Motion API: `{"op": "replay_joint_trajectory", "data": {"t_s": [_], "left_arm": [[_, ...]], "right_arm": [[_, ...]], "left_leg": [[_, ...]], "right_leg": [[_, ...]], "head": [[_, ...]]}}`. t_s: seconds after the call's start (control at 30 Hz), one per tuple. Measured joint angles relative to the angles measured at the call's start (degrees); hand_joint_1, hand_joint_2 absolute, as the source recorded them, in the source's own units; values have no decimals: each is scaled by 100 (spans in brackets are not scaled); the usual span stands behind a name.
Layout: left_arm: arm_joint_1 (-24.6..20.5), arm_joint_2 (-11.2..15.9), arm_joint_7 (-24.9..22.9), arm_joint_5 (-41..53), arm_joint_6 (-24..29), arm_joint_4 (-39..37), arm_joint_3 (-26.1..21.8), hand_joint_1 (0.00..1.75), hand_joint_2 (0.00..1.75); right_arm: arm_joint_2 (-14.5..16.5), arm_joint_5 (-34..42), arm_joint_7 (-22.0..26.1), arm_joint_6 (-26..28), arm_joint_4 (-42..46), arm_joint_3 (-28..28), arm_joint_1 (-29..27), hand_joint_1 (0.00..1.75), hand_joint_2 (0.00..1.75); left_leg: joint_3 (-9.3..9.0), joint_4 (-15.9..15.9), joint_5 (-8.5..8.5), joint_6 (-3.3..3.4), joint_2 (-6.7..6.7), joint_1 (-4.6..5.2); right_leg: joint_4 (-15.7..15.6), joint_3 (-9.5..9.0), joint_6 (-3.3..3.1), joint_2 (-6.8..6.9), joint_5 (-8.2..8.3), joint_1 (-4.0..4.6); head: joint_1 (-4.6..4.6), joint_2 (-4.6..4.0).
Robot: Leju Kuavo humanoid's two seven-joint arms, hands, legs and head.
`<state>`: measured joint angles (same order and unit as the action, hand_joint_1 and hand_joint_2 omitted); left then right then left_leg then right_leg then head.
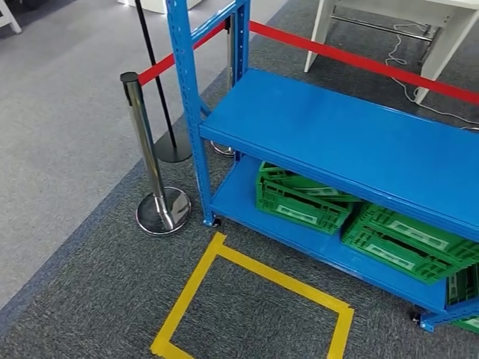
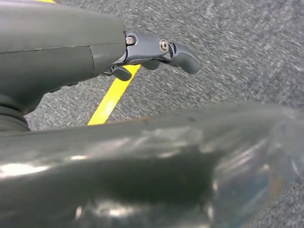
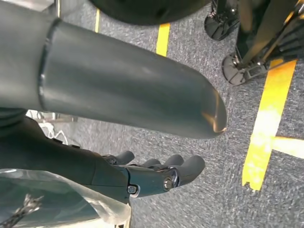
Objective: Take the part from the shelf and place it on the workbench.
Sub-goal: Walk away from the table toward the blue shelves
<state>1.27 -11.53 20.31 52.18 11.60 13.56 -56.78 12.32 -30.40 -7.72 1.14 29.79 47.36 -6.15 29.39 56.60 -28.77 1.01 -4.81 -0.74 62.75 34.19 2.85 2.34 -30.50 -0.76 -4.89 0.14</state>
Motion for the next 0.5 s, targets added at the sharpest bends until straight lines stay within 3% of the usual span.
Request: {"op": "replay_joint_trajectory", "data": {"t_s": [0.07,0.1,0.17,0.23,0.3,0.37,0.4,0.43,0.47,0.5], "left_arm": [[-19,13,5,-3,-2,-35,-4,0,0],[-32,20,8,-5,2,-49,-6,0,0],[-63,28,11,-12,16,-76,-7,0,0],[-78,35,17,-17,27,-101,-9,0,0],[-70,50,21,-20,36,-131,-14,0,0],[-58,67,21,-31,54,-164,-22,0,0],[-55,73,23,-39,65,-180,-28,0,0],[-56,78,27,-47,74,-195,-34,0,0],[-57,82,31,-54,80,-208,-39,0,0],[-58,90,37,-58,87,-220,-44,0,0]], "right_arm": [[5,-10,0,7,33,20,4,0,0],[8,-10,-1,14,48,32,3,0,0],[19,5,-15,36,86,81,-8,0,0],[37,25,-33,66,138,138,-17,0,0],[50,37,-43,85,186,176,-22,0,0],[68,50,-79,87,241,215,-32,0,0],[84,62,-107,86,280,246,-42,0,0],[103,79,-136,84,327,285,-52,0,0],[122,93,-159,82,377,325,-61,0,0],[138,107,-174,80,425,361,-69,0,0]], "left_leg": [[-50,16,-40,-66,-99,22],[-74,15,-52,-100,-142,31],[-119,9,-78,-176,-199,15],[-73,205,-259,-240,12,-7],[201,872,-645,-263,320,-17],[541,1591,-900,-258,413,-15],[619,1710,-864,-246,424,-13],[598,1590,-703,-226,443,-13],[489,1266,-460,-197,500,-11],[348,859,-223,-158,659,-11]], "right_leg": [[-502,-289,-63,182,149,11],[-539,-299,-105,194,140,22],[-544,-289,-182,68,154,19],[-568,-323,-255,-54,185,-3],[-575,-340,-302,-193,209,-7],[-572,-342,-320,-364,210,10],[-571,-350,-323,-454,208,17],[-570,-362,-324,-546,207,23],[-569,-376,-324,-637,205,27],[-569,-378,-322,-722,203,22]], "head": [[14,0],[21,0],[29,-1],[46,-1],[69,-1],[73,-1],[74,-1],[72,-1],[73,-1],[72,-1]]}}
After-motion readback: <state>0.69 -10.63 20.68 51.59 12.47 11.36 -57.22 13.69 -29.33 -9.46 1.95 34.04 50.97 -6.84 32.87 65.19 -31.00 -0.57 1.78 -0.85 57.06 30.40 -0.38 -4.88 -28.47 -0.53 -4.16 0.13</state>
